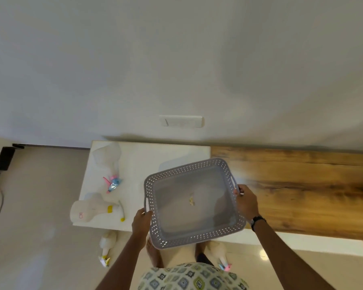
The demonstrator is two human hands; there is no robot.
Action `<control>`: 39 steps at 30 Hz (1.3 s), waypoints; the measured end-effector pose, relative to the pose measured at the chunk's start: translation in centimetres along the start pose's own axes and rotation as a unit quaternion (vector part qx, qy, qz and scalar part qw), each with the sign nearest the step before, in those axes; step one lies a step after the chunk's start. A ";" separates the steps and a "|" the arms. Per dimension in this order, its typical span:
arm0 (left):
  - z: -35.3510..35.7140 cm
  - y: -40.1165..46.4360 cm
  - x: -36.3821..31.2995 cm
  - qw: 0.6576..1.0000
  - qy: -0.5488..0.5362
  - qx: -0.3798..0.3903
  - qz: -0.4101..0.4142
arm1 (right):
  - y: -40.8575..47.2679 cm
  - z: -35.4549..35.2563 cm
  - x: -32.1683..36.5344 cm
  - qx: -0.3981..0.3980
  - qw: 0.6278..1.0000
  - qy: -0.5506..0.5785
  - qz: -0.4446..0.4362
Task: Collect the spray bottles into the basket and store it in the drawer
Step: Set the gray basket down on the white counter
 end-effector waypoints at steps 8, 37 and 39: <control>-8.8 6.4 -0.3 0.999 -0.037 -0.001 0.029 | -7.4 6.5 3.9 0.001 1.000 -0.011 -0.001; -7.4 21.8 -6.6 0.928 0.029 -0.043 0.370 | -1.5 17.7 8.1 -0.142 0.988 -0.001 -0.065; -7.3 22.1 -6.1 0.921 0.032 -0.051 0.384 | -1.6 18.1 7.8 -0.142 0.987 -0.005 -0.073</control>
Point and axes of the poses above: each hand's wrist, its own y-axis towards the middle knuckle, its own z-axis out of the palm, x = y × z, the point moved 3 cm from there along y, towards the middle knuckle, and after that the axes turned 12 degrees about -x, right-handed, at the moved point
